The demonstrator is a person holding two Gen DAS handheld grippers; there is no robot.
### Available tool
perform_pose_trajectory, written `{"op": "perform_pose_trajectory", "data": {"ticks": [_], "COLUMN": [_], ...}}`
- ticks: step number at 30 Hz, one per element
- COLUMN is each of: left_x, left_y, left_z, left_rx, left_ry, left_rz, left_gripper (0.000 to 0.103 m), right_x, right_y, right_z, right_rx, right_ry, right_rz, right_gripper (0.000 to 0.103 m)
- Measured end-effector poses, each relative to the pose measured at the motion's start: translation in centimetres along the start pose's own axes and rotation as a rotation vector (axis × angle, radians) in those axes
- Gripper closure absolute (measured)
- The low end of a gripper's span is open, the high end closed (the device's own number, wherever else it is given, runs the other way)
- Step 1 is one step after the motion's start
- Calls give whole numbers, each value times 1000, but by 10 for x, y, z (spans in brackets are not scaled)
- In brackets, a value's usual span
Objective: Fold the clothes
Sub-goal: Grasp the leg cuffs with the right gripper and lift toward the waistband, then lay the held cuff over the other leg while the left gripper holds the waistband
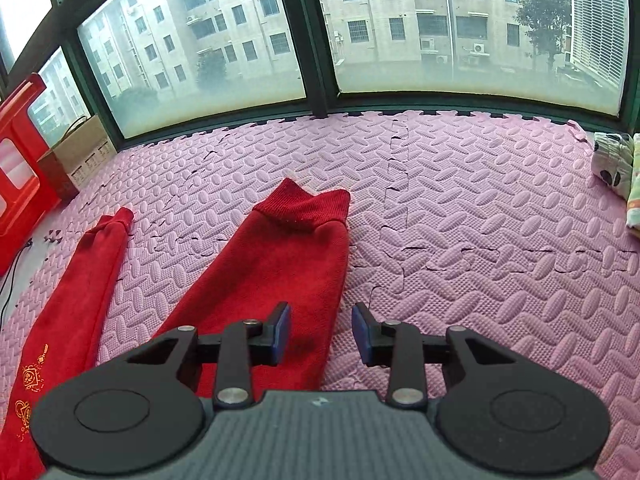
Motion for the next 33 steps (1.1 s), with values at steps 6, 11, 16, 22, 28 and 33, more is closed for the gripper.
{"op": "perform_pose_trajectory", "data": {"ticks": [6, 11, 16, 22, 28, 33], "left_x": [26, 58, 76, 103, 132, 156], "left_y": [4, 6, -4, -32, -69, -100], "left_z": [27, 61, 91, 114, 129, 139], "left_rx": [117, 261, 385, 537, 680, 776], "left_ry": [-69, -116, -124, -113, -65, -24], "left_rz": [-89, -185, -238, -311, -380, -432], "left_gripper": [92, 92, 92, 92, 93, 93], "right_x": [-28, -49, -47, -43, -45, -62], "right_y": [14, 19, 32, 51, 70, 64], "right_z": [-2, -1, 19, 56, 133, 201], "right_rx": [-86, -121, -128, -115, -53, 3], "right_ry": [-1, -40, -46, -43, 22, 70], "right_rz": [26, 49, 21, -12, -39, -34], "right_gripper": [69, 75, 94, 95, 95, 95]}}
Point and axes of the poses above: each gripper's, at about its wrist camera, not at the fingertips, and x roughly against the way its jaws point, z to its left, y to its top, the point moved 4 cm from there along -x, roughly the way its jaws point, and after that the axes turned 8 degrees about -x, right-handed, at the moved point
